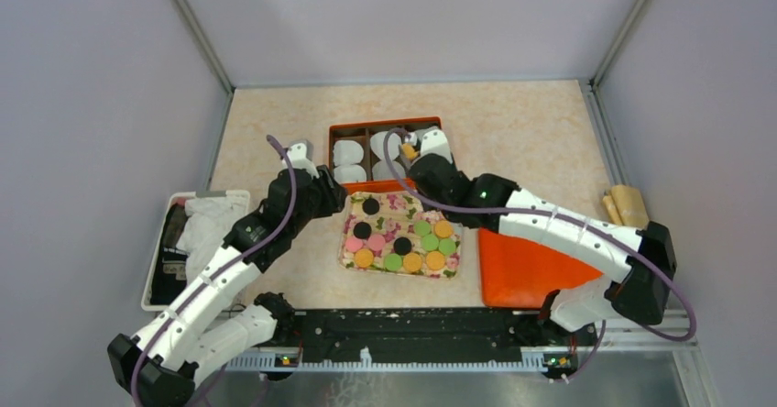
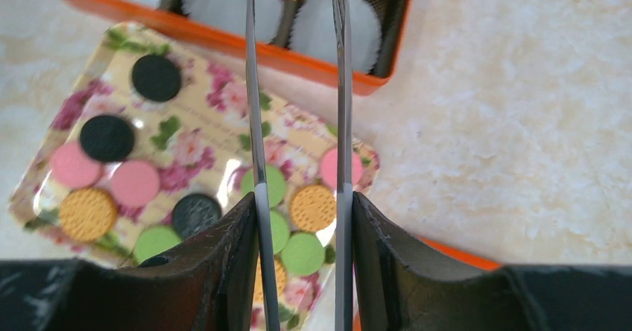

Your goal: Pack the cookies

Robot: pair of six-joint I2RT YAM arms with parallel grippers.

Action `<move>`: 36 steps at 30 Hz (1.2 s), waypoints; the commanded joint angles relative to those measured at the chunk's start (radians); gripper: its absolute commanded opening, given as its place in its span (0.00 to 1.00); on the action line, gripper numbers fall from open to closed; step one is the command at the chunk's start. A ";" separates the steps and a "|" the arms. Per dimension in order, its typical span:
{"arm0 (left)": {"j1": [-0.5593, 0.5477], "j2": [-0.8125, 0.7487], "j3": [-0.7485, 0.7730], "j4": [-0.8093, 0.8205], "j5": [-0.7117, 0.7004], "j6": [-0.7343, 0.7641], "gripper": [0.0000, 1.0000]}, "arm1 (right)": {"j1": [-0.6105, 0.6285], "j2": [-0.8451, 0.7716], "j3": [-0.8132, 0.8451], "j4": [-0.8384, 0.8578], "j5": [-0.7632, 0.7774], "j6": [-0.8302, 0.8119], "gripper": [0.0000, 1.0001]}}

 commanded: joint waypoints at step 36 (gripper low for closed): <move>0.001 0.019 0.001 0.041 -0.021 0.025 0.49 | -0.351 0.397 0.251 0.189 -0.073 -0.150 0.45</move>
